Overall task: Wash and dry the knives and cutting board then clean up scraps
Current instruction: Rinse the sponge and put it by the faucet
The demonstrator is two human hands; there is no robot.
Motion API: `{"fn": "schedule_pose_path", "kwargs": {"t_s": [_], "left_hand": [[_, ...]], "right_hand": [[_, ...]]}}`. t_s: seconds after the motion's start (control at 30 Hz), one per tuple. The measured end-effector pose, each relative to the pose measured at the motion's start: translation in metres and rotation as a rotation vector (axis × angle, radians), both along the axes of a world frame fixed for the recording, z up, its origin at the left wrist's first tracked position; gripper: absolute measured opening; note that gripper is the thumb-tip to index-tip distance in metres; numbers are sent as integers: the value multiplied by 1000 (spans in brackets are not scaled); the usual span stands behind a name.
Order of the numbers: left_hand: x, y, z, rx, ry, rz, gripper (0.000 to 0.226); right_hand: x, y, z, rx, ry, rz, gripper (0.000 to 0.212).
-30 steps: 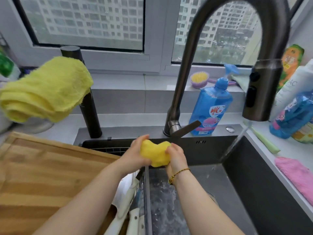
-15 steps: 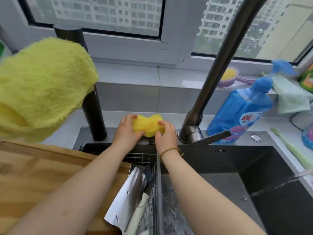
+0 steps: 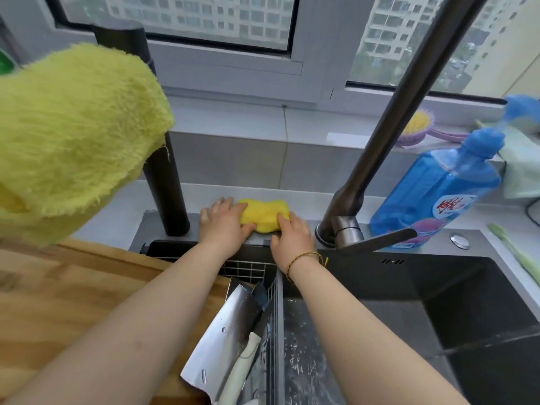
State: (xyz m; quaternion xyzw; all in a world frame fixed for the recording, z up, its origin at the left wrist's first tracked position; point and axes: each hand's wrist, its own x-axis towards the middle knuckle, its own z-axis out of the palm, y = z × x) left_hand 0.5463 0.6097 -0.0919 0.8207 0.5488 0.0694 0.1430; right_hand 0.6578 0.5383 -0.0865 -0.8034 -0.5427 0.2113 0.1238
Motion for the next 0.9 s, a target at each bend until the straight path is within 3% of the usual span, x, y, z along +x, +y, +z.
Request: {"fn": "schedule_pose_path", "kwargs": {"t_s": [0.17, 0.37, 0.53, 0.77, 0.9], "left_hand": [[-11, -11, 3, -26, -113, 21, 67], [-42, -38, 16, -8, -197, 3, 47], [-89, -74, 32, 23, -204, 74, 43], [-170, -130, 49, 96, -43, 120, 46], [-201, -153, 45, 93, 37, 145, 48]], "right_hand": [[-3, -11, 1, 52, 70, -20, 61], [-8, -31, 13, 113, 145, -44, 59], [-29, -47, 46, 214, 323, -54, 49], [-100, -53, 117, 264, 743, 39, 42], [-135, -58, 152, 157, 1192, -63, 47]]}}
